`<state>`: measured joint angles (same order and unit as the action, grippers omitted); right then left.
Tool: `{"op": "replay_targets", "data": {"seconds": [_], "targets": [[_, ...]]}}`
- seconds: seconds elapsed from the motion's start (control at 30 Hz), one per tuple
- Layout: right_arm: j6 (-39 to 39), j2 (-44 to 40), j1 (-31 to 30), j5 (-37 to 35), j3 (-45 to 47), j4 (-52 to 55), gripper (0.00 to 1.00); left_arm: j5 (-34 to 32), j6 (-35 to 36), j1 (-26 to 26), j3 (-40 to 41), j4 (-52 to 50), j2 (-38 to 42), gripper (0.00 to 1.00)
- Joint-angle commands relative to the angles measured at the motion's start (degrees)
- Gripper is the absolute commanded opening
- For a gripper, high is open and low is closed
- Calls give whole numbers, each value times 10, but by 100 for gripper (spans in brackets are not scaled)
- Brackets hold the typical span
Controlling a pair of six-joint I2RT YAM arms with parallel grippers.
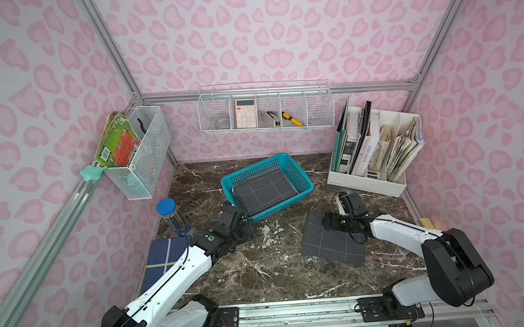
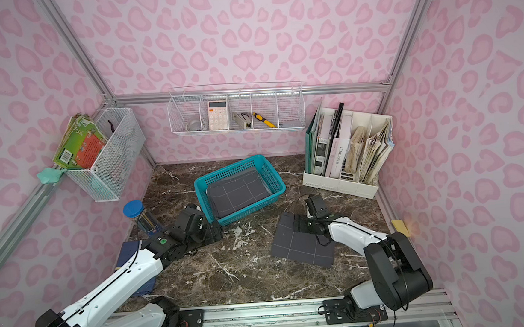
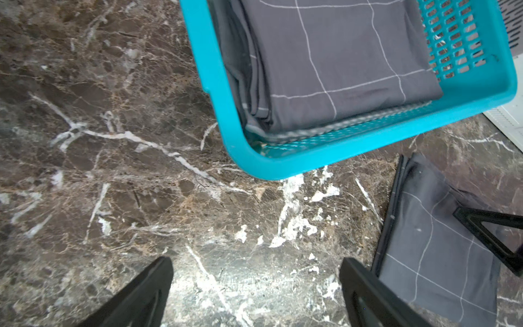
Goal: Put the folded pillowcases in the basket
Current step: Move the pillowcase to the center of the board.
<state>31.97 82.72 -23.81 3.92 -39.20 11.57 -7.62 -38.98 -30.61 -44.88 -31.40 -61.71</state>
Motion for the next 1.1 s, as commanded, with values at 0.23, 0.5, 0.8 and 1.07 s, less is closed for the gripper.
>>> {"op": "replay_targets", "data": {"seconds": [0.23, 0.5, 0.8, 1.07], "targets": [[38, 71, -124, 8, -45, -21, 88, 16, 5, -38, -14, -7, -23, 94], [46, 28, -139, -19, -60, -2, 89, 12, -10, -49, 10, -8, -13, 94], [25, -95, -72, -50, 17, 88, 91, 18, -10, -63, 0, 3, -29, 94], [82, -100, -128, -22, 67, 30, 90, 37, -16, -89, -2, 36, -72, 94]]}}
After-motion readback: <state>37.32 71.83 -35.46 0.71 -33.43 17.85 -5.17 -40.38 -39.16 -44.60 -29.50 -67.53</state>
